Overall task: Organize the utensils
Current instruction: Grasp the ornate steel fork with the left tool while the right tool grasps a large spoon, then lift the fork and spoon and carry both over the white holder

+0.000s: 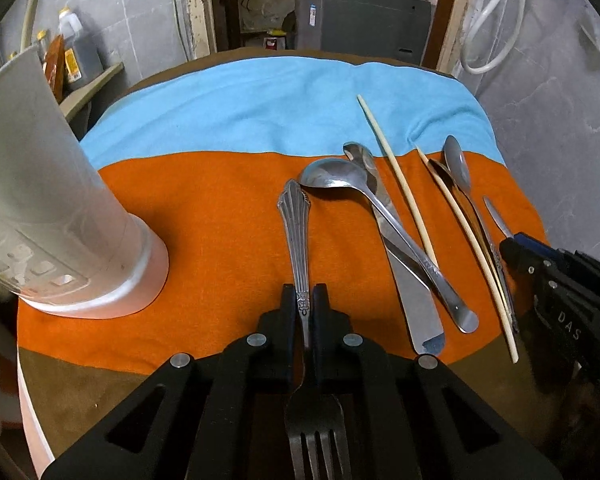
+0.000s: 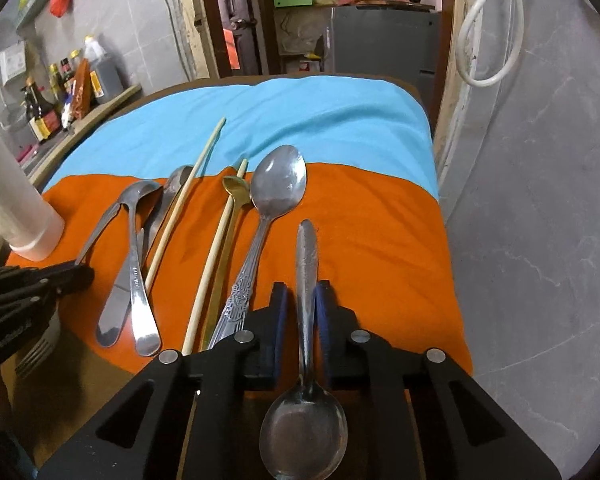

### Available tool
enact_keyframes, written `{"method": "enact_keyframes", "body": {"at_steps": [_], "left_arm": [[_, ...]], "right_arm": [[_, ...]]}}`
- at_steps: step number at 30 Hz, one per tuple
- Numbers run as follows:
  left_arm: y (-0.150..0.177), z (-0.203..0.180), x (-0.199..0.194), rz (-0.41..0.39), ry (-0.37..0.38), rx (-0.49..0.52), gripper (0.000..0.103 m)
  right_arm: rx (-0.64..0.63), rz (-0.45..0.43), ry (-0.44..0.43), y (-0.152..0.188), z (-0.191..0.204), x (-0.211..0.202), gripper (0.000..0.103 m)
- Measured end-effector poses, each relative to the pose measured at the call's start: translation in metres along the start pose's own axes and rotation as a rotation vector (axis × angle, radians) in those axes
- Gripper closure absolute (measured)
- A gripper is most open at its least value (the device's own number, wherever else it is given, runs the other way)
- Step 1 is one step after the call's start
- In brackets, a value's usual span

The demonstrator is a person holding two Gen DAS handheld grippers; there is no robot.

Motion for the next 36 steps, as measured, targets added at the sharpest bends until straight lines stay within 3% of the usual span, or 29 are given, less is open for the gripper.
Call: {"method": "enact_keyframes", "body": {"at_steps": [3,5,6,14,28,36], "left_arm": [[-0.002,0.001,0.002,0.005,0.036,-0.047,0.1],[-0.003,0.004,-0.004,-0.01,0.137,-0.128,0.1],[-0.002,0.006,-0.009,-0.03,0.151,-0.138,0.1],[0.01,0.006,-0.041,-0.148,0.245,-0.179,0.1],[0.01,0.02,-0.074,-0.222,0.286,-0.242,0.1],[0.0,0.027,-0.104,-0.358,0.25,-0.196,0.1]], "right_arm": [[-0.019,0.005,0.008,-0.002,0.002,0.0,0.095],[0.023,-0.012,-0.035,-0.003,-0.001,-0.002,0.096],[0.069,-0.049,-0.091,-0.003,-0.002,-0.008,0.096],[0.055,-0.245,-0.147,-0.018,0.011,-0.045,0.096],[0.09,-0.322,-0.246,-0.018,0.043,-0.065,0.096],[0.087,-0.423,-0.295,-0.031,0.061,-0.088,0.096]]}}
Point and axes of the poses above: each gripper's, at about its wrist camera, not at the fingertips, and x roughly the way its jaws point, z to its left, y to its underside, the point moved 10 cm from there along x, roughly the way its jaws point, and after that the axes turned 13 degrees about -x, right-handed, at the moved point
